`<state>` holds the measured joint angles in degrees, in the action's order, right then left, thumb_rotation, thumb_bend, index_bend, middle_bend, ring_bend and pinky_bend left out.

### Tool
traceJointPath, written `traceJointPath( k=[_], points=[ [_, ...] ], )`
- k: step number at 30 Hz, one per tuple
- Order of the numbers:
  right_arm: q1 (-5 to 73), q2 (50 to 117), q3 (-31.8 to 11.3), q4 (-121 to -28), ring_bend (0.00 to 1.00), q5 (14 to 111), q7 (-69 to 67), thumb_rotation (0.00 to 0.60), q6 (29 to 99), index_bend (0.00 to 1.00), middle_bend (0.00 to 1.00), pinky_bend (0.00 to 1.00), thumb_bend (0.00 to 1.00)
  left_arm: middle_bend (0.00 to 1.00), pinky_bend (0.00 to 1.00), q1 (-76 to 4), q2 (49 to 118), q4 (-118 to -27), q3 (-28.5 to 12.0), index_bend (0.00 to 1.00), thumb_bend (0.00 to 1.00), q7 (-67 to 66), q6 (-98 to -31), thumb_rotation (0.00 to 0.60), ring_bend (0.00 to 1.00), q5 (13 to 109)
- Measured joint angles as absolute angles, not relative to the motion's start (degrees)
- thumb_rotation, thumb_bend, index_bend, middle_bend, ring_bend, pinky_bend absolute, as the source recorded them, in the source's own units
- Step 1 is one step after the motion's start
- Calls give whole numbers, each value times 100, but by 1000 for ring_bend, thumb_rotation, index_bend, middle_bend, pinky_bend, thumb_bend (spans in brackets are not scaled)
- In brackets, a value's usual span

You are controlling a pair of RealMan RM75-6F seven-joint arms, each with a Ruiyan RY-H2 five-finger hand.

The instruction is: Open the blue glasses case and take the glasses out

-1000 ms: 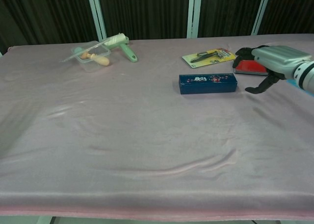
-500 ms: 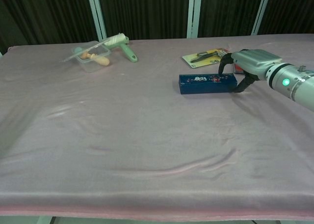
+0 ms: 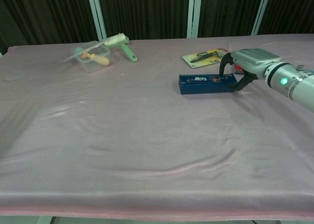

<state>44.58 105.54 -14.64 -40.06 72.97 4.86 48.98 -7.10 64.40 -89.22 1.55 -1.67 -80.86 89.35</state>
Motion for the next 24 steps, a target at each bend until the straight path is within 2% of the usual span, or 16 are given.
traceJointPath(
  k=[9, 24],
  points=[
    [4464, 10509, -1444, -4016, 266, 7250, 466, 600, 4878, 553, 295, 207, 604, 0, 35, -710, 6436, -8912, 158, 0, 414, -145, -8095, 600, 0, 8944],
    [4645, 10535, -1567, -3991, 284, 7090, 590, 600, 4809, 561, 304, 218, 610, 0, 35, -724, 6450, -8912, 154, 0, 414, -194, -8037, 600, 0, 8889]
  ],
)
